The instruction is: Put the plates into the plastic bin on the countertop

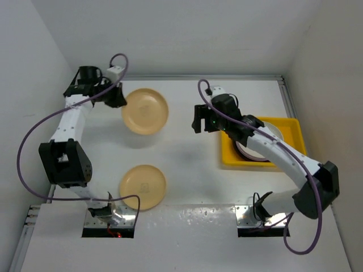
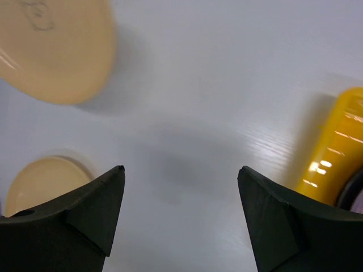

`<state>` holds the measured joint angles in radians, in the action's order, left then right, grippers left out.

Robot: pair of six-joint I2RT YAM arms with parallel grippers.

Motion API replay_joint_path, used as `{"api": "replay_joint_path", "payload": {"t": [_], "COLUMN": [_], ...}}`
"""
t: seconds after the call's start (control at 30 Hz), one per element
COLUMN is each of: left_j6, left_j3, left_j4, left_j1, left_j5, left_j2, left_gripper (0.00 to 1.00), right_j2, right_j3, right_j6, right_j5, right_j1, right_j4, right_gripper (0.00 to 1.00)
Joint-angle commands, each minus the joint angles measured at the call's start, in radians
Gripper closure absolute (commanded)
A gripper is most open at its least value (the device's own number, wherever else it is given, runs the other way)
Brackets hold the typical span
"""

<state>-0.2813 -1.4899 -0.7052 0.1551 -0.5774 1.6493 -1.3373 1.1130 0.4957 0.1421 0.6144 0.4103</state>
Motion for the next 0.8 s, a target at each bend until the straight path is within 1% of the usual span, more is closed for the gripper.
{"api": "replay_joint_path", "payload": {"t": [0.0,0.03,0.1,0.2,0.23,0.3,0.33,0.37,0.43,0.47,0.53,0.6,0.63,0.67,0.7,0.73,0.77], "left_j6": [0.047,0.056,0.068,0.068,0.068,0.068,0.077,0.086,0.087,0.087,0.097,0.097,0.097,0.097,0.097,0.097,0.097], "left_j3": [-0.044,-0.055,-0.067,-0.092,-0.092,-0.092,-0.102,-0.113,-0.113,-0.113,-0.113,-0.113,-0.113,-0.113,-0.113,-0.113,-0.113], "left_j4": [-0.016,-0.016,-0.016,-0.036,-0.036,-0.036,-0.045,-0.045,-0.045,-0.045,-0.054,-0.054,-0.054,-0.054,-0.054,-0.054,-0.054], "left_j1": [-0.155,-0.207,-0.248,-0.308,-0.318,-0.328,-0.328,-0.328,-0.338,-0.338,-0.338,-0.347,-0.347,-0.347,-0.347,-0.347,-0.347], "left_j5": [-0.072,-0.061,-0.047,-0.027,-0.048,-0.079,-0.088,-0.101,-0.116,-0.146,-0.157,-0.180,-0.180,-0.180,-0.162,-0.145,-0.089], "left_j2": [-0.082,-0.082,-0.091,-0.109,-0.109,-0.118,-0.118,-0.118,-0.118,-0.118,-0.118,-0.118,-0.118,-0.118,-0.118,-0.118,-0.118], "left_gripper": [1.00,1.00,1.00,1.00,1.00,1.00,1.00,1.00,1.00,1.00,1.00,1.00,1.00,1.00,1.00,1.00,0.99], "right_j2": [-0.057,-0.089,-0.108,-0.115,-0.115,-0.123,-0.125,-0.128,-0.128,-0.128,-0.131,-0.135,-0.134,-0.134,-0.119,-0.111,-0.105], "right_j3": [0.131,0.145,0.182,0.173,0.165,0.139,0.131,0.098,0.065,0.059,0.050,0.051,0.053,0.048,0.047,0.041,0.038], "right_j6": [-0.013,-0.005,0.006,0.004,0.004,0.006,0.009,0.029,0.043,0.058,0.067,0.075,0.076,0.078,0.081,0.090,0.093], "right_j5": [-0.052,-0.050,-0.026,-0.013,-0.018,-0.013,0.017,0.022,0.008,0.008,-0.010,-0.007,0.007,0.029,0.045,0.072,0.132], "right_j1": [0.056,0.054,0.056,0.050,0.047,0.047,0.047,0.047,0.035,0.035,0.031,0.027,0.025,0.025,0.025,0.024,0.022], "right_j4": [-0.136,-0.140,-0.148,-0.166,-0.168,-0.169,-0.169,-0.185,-0.214,-0.220,-0.237,-0.238,-0.237,-0.237,-0.238,-0.228,-0.217], "right_gripper": [0.20,0.20,0.22,0.30,0.38,0.47,0.50,0.55,0.59,0.61,0.62,0.68,0.73,0.92,1.00,1.00,1.00]}}
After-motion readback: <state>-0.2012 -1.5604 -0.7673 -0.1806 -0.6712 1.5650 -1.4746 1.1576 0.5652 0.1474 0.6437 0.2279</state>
